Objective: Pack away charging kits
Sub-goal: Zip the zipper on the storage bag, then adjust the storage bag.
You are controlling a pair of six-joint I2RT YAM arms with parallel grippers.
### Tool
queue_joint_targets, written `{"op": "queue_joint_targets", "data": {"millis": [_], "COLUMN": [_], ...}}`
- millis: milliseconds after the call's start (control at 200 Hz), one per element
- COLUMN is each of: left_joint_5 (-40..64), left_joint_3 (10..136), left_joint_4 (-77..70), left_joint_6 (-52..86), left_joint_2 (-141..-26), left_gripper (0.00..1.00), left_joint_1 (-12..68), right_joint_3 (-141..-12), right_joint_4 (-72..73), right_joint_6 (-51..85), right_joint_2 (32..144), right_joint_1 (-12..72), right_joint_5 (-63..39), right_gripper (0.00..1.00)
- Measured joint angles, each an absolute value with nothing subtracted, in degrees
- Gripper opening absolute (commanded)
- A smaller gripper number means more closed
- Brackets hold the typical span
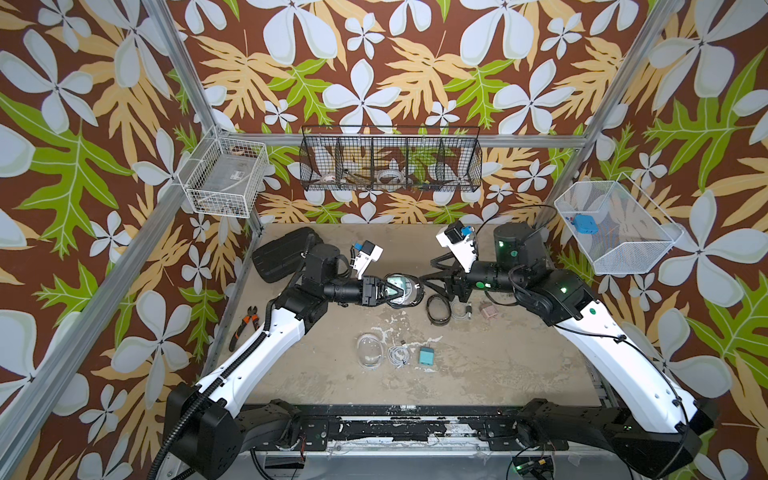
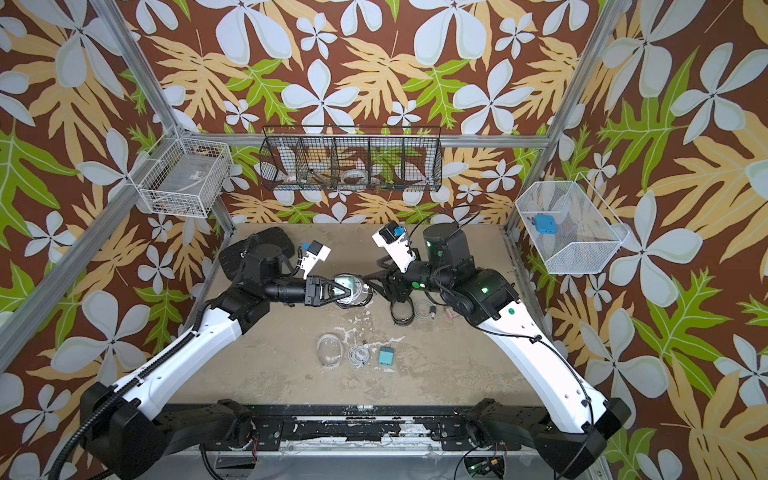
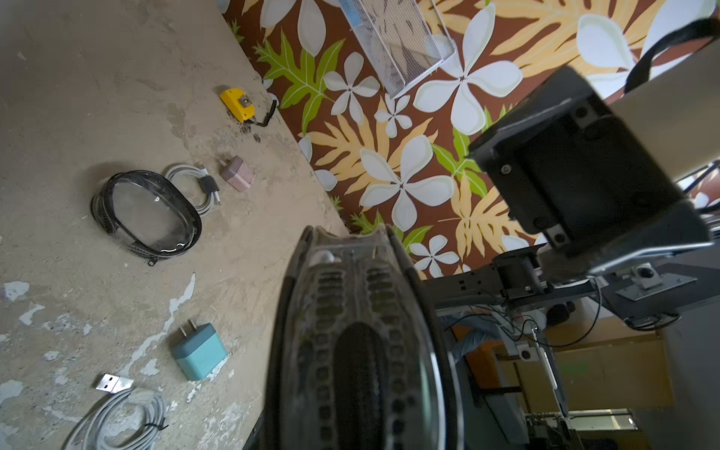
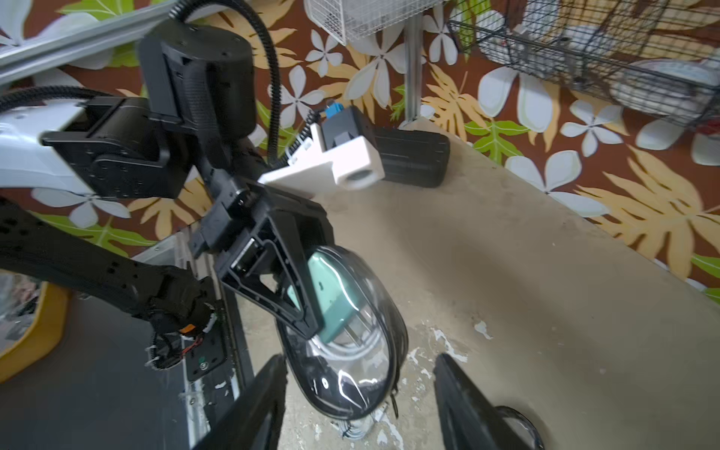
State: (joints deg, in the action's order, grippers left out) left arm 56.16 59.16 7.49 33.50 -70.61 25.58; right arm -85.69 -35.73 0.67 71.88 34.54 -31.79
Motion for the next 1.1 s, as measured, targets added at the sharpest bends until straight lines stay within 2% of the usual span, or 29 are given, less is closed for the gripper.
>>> {"op": "queue_joint_targets", "data": {"millis": [245,360,520,616,666,716,761,831,871,981,1096], "left_joint_5": [57.82,58.7,60.4,61.12,61.25,61.12,61.04,60.58,60.4,59.61,58.43], "left_joint_3": [60.25,60.86,61.58,61.87,61.89,61.89,62.11,62.46,62.43,59.33,51.77], "left_joint_4": [13.96,15.2,16.78,18.13,18.61,19.16,19.88,20.82,21.02,16.05,3.62], "left_joint_6": [24.32,22.11,20.27,19.38,19.2,18.98,18.61,17.8,17.76,21.21,31.79], "left_joint_2": [-69.65,-69.73,-70.02,-70.04,-70.04,-70.13,-70.24,-70.06,-69.6,-66.65,-62.85], "left_gripper": [0.0,0.0,0.0,0.0,0.0,0.0,0.1,0.37,0.46,0.55,0.56], "left_joint_1": [26.39,26.39,26.41,26.39,26.35,26.3,26.3,26.09,25.71,24.64,24.51], "right_joint_3": [-84.09,-81.54,-78.26,-77.47,-77.34,-77.23,-76.82,-75.2,-73.73,-69.04,-62.04], "right_joint_4": [-37.67,-37.95,-37.19,-36.64,-36.47,-36.53,-36.1,-33.85,-31.57,-22.76,-11.42], "right_joint_6": [1.19,1.19,1.32,1.52,1.72,2.5,2.81,4.84,7.01,16.21,29.78], "right_joint_2": [76.34,75.55,75.24,75.57,75.88,76.07,76.03,75.42,74.85,73.49,71.42], "right_joint_1": [34.3,34.5,34.39,34.39,34.3,34.24,34.24,34.15,34.15,34.54,34.54], "right_joint_5": [-39.97,-41.98,-43.27,-43.94,-44.62,-45.19,-45.65,-46.81,-47.77,-51.37,-52.47], "right_gripper": [0.61,0.53,0.29,0.13,0.01,0.0,0.0,0.0,0.0,0.0,0.0]}}
